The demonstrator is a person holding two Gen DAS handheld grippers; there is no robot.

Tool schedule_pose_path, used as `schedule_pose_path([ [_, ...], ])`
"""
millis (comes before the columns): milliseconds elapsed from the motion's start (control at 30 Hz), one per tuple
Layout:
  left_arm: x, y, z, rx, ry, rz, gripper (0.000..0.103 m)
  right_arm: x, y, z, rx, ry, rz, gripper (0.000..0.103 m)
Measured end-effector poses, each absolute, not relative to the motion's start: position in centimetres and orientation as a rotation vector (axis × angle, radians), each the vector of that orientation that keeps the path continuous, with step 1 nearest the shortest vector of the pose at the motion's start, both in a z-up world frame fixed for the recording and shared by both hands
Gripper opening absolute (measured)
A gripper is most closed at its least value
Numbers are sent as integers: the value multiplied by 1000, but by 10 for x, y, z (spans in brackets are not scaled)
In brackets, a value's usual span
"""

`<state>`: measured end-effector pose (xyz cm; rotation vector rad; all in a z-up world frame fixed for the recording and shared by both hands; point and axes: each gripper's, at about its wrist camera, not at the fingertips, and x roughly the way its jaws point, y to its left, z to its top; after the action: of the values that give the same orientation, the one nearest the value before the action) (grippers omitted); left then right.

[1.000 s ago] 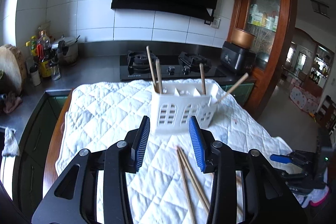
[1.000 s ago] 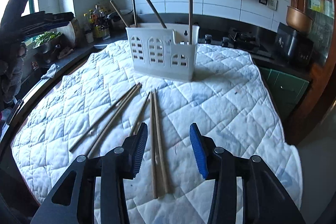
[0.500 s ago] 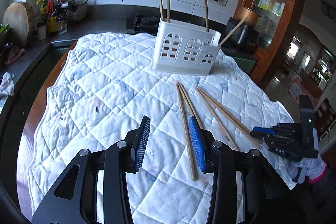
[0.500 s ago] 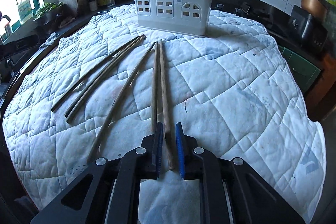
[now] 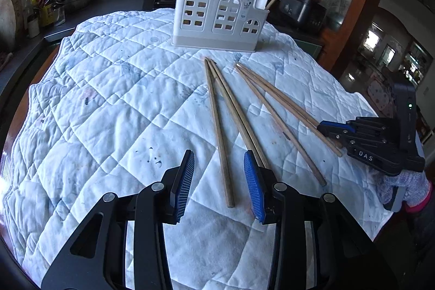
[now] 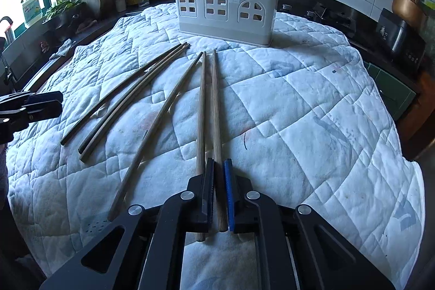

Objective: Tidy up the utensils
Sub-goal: 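Move the right tool back and grasp a chopstick while the left tool grasps another, then lift the right tool's chopstick over the holder while the left tool carries its own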

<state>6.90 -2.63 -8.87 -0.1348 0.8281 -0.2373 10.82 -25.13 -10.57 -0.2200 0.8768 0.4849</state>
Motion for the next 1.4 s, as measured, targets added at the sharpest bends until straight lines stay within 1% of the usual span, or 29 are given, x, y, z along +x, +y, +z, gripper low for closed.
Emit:
schedule_pose_path([
  [233, 86, -36, -101, -131, 863, -227, 37, 100, -252, -90, -203, 830, 492, 7],
  [300, 90, -37, -103, -135, 874, -229, 30, 98, -253, -84, -190, 815, 491, 7],
  [367, 93, -40, -106, -133, 879, -226, 28, 95, -254, -78, -175, 799, 491, 7],
  [400, 95, -40, -107, -130, 882, -226, 23, 94, -255, -75, -170, 793, 492, 7],
  [500, 99, -43, -111, -128, 897, -222, 19, 90, -256, -67, -162, 772, 493, 7],
  [633, 103, -46, -115, -117, 907, -200, 17, 86, -258, -57, -149, 747, 492, 7],
  [667, 104, -46, -114, -114, 907, -195, 16, 84, -258, -53, -146, 738, 491, 7],
  [700, 105, -46, -114, -107, 909, -186, 11, 84, -259, -50, -142, 730, 490, 7],
  [733, 106, -46, -114, -102, 908, -179, 9, 83, -259, -47, -139, 723, 490, 7],
  [800, 107, -45, -112, -100, 905, -172, 7, 81, -261, -40, -132, 704, 487, 7],
  [1033, 99, -41, -95, -91, 851, -164, 7, 77, -263, -15, -109, 653, 483, 7],
  [1400, 91, -22, -41, -121, 727, -188, 6, 89, -249, 22, -123, 601, 502, 7],
])
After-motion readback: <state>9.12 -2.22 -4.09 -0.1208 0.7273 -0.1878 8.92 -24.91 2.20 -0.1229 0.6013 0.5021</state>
